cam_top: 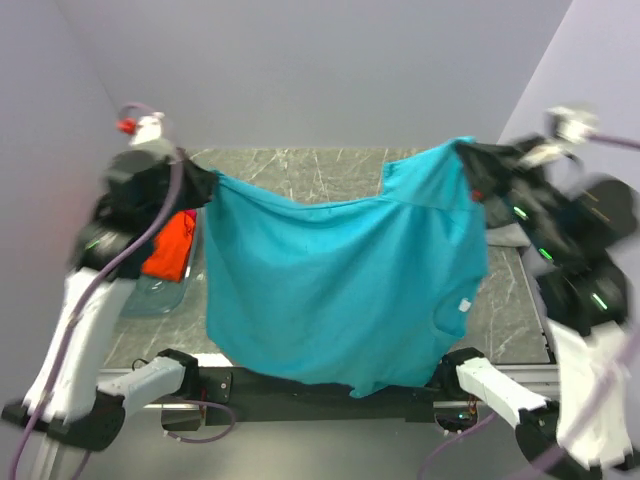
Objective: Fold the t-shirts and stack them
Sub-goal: Flatten the tshirt out
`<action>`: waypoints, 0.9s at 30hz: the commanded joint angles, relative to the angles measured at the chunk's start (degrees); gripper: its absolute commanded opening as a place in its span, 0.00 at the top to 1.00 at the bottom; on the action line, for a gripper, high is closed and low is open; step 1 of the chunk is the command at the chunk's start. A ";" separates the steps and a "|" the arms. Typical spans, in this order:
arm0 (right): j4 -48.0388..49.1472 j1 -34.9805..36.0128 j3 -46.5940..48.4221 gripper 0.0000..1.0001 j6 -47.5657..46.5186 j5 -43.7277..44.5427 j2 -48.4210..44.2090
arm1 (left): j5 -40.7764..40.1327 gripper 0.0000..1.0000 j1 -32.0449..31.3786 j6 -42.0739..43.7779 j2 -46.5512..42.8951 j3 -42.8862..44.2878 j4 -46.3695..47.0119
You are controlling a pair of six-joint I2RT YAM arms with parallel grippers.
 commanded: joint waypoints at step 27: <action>25.81 -1.36 -22.36 0.28 4.95 10.06 42.96 | -16.70 0.09 -1.14 -6.66 27.37 -16.28 23.58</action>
